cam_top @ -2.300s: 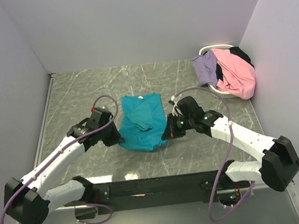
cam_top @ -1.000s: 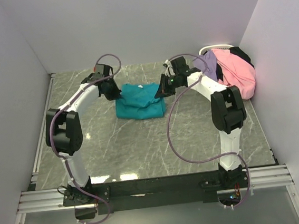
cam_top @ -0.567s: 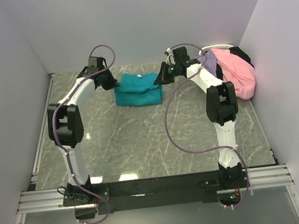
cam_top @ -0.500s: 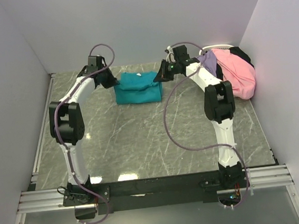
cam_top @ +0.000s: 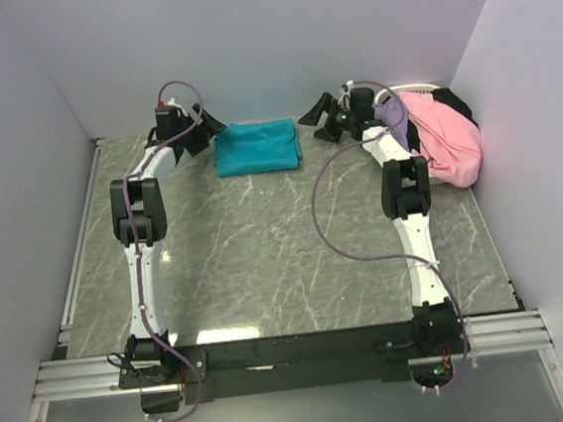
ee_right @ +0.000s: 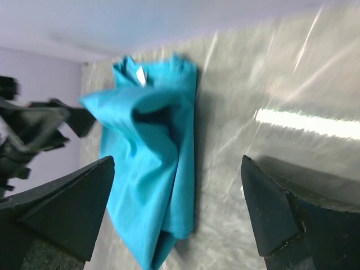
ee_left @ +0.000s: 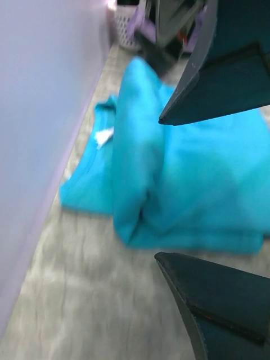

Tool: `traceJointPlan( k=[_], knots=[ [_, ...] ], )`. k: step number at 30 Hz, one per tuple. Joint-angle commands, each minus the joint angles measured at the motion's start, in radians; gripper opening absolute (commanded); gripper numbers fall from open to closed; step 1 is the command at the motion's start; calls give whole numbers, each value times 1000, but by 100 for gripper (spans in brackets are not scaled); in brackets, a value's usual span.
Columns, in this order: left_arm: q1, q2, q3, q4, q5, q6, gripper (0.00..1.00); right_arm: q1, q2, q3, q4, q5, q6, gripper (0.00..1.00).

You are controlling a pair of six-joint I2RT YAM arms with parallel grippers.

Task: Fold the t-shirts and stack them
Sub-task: Fold the tshirt

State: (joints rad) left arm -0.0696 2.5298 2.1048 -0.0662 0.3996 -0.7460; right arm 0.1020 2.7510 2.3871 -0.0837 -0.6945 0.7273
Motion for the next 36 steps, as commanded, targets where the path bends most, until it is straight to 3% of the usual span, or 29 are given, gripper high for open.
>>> traceJointPlan(
  k=[1, 5, 9, 14, 22, 32, 36],
  knots=[
    [10, -47, -1, 118, 4, 33, 99, 5, -105, -49, 151, 26, -48, 100],
    [14, -129, -101, 137, -14, 48, 99, 13, -177, -114, 141, -22, -87, 100],
    [14, -189, -176, 106, -24, 59, 99, 38, -188, -100, 6, -59, -155, 100],
    [8, -275, -298, 230, 120, 37, 99, 88, -258, -200, -10, -100, -221, 100],
    [4, -96, -109, 402, 412, -153, 99, 119, -149, -56, 38, -178, -122, 100],
    [-2, 220, 176, 592, 467, -389, 99, 111, 45, 112, 216, -59, 49, 100],
    [-2, 256, 192, 638, 389, -365, 99, 102, 68, 138, 276, -4, 86, 100]
  ],
)
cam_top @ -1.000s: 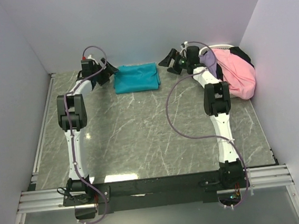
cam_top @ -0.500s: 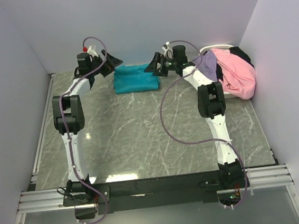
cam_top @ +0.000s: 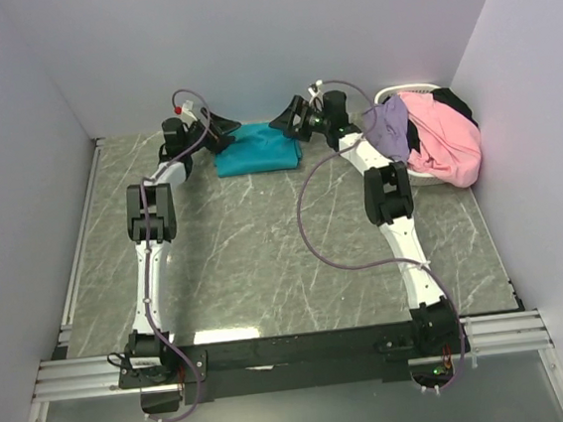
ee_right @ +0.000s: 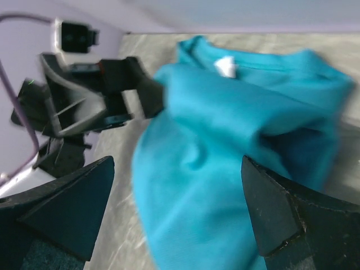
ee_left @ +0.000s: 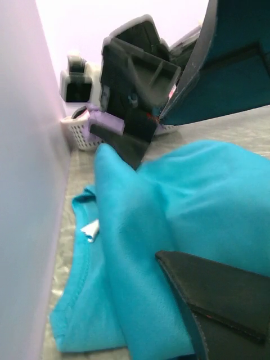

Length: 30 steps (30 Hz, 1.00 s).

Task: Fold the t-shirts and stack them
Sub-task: Fold the tshirt

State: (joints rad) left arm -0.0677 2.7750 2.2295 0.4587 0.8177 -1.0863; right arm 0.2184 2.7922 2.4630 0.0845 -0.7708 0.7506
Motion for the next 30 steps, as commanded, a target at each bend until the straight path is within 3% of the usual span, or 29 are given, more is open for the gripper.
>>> traceJointPlan(
  k=[1, 8, 12, 16, 20, 23, 30],
  knots=[
    [-4, 12, 71, 113, -41, -14, 99, -16, 20, 65, 101, 90, 53, 100],
    [8, 2, 98, 173, -115, 3, 99, -28, -28, 31, 127, 131, -20, 100],
    [14, -108, -6, 199, -81, 3, 99, -28, -137, -90, 86, 143, -79, 100],
    [14, -293, -213, 51, -107, 139, 100, -30, -245, -163, -69, 186, -189, 100],
    [14, -475, -482, -184, -236, 336, 99, -34, -319, -292, -196, 220, -255, 100],
    [14, -567, -614, -225, -322, 391, 99, -36, -349, -343, -256, 242, -286, 100],
    [9, -548, -642, -331, -374, 448, 99, -36, -307, -309, -341, 214, -287, 100]
  ],
)
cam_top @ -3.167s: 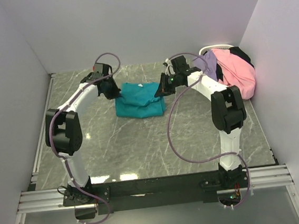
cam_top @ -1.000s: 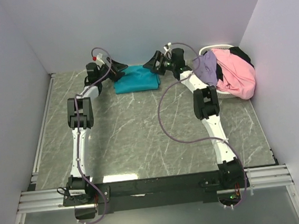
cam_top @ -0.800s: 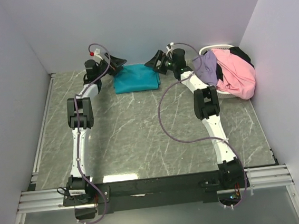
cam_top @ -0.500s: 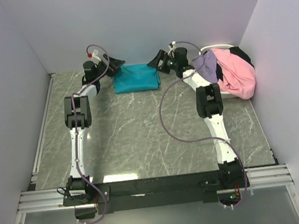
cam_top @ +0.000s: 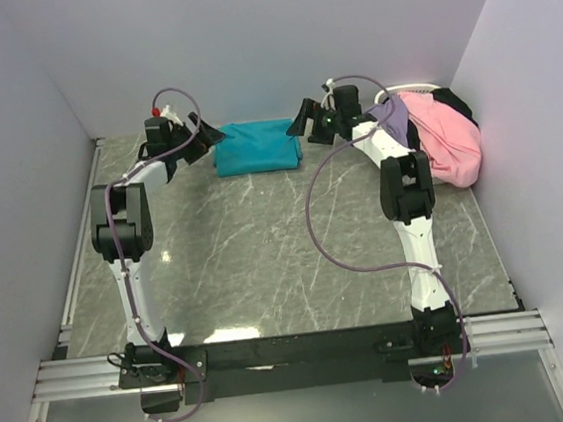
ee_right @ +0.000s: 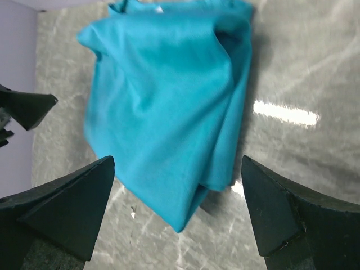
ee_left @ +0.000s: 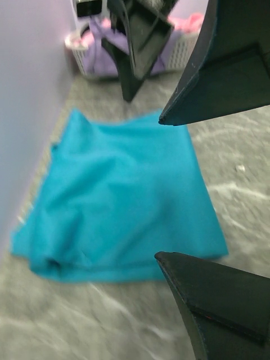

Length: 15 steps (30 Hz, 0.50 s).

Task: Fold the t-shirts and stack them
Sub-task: Fold the tshirt

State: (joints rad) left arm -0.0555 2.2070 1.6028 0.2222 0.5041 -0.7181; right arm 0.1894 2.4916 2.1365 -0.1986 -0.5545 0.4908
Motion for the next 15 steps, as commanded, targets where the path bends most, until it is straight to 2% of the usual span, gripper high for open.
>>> traceJointPlan(
  k=[1, 7, 15],
  knots=[
    [-3, 28, -9, -119, -67, 85, 99, -7, 6, 26, -67, -4, -28, 100],
    [-10, 83, 66, -220, -125, 123, 99, -7, 73, 132, -140, -18, -26, 100],
    [-23, 158, 158, -331, -162, 137, 99, -2, 145, 163, -176, -76, 32, 100]
  ],
)
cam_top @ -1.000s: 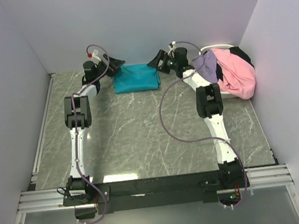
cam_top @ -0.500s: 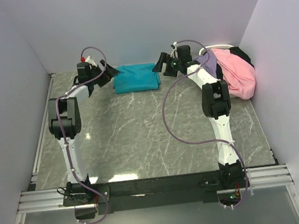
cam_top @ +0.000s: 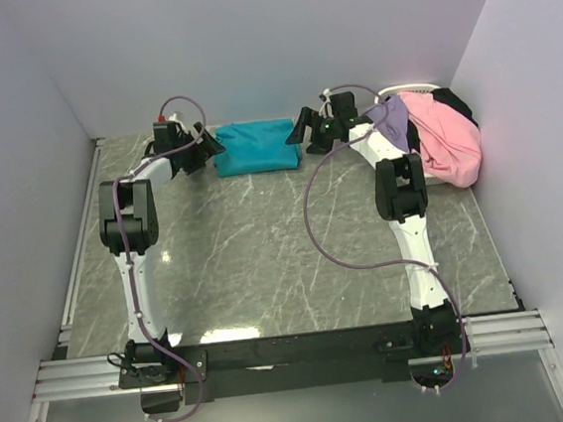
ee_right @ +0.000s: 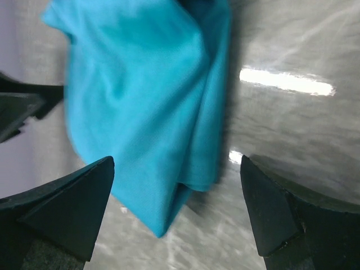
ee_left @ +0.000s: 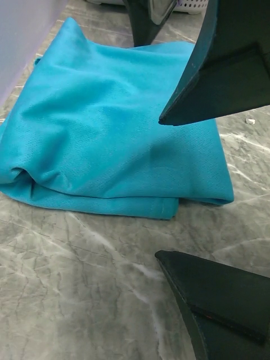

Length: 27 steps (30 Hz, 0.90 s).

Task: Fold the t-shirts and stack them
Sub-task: Fold the tshirt

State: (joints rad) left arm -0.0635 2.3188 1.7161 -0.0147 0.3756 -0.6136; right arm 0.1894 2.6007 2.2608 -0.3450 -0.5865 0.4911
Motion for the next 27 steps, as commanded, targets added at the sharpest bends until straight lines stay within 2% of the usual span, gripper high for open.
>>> traceJointPlan(
  k=[1, 7, 8, 10, 12, 15, 17, 18, 19, 20, 21, 22, 25, 27],
  knots=[
    [-18, 56, 57, -97, -30, 34, 99, -1, 41, 42, -32, -55, 38, 100],
    [-48, 79, 80, -116, -6, 40, 99, 21, 82, 60, -31, -96, 72, 98],
    [-52, 79, 76, -114, 2, 37, 93, 24, 85, 59, -32, -102, 72, 97],
    [-62, 79, 63, -106, 17, 29, 91, 34, 90, 57, -34, -104, 78, 95],
    [-71, 77, 42, -91, 16, 20, 83, 47, 91, 54, -37, -101, 79, 94],
    [-78, 77, 20, -76, 32, 5, 75, 61, 98, 51, -37, -105, 86, 81],
    [-82, 82, 16, -74, 40, 0, 69, 68, 102, 45, -29, -125, 92, 68],
    [-87, 82, 11, -74, 39, -3, 65, 71, 101, 34, -25, -133, 93, 50],
    [-88, 82, 8, -73, 42, -3, 59, 71, 98, 29, -22, -131, 96, 46],
    [-88, 82, 7, -76, 42, -5, 56, 73, 91, 25, -23, -131, 95, 45],
    [-90, 80, 2, -79, 45, -5, 52, 76, 87, 7, -23, -137, 90, 33],
    [-91, 76, -3, -79, 46, -5, 44, 77, 81, -9, -14, -141, 87, 27],
    [-96, 45, -42, -76, 65, -15, 31, 82, 36, -98, 8, -153, 80, 13],
    [-105, 15, -111, -61, 69, -23, 27, 93, -20, -192, 9, -145, 57, 4]
  ],
)
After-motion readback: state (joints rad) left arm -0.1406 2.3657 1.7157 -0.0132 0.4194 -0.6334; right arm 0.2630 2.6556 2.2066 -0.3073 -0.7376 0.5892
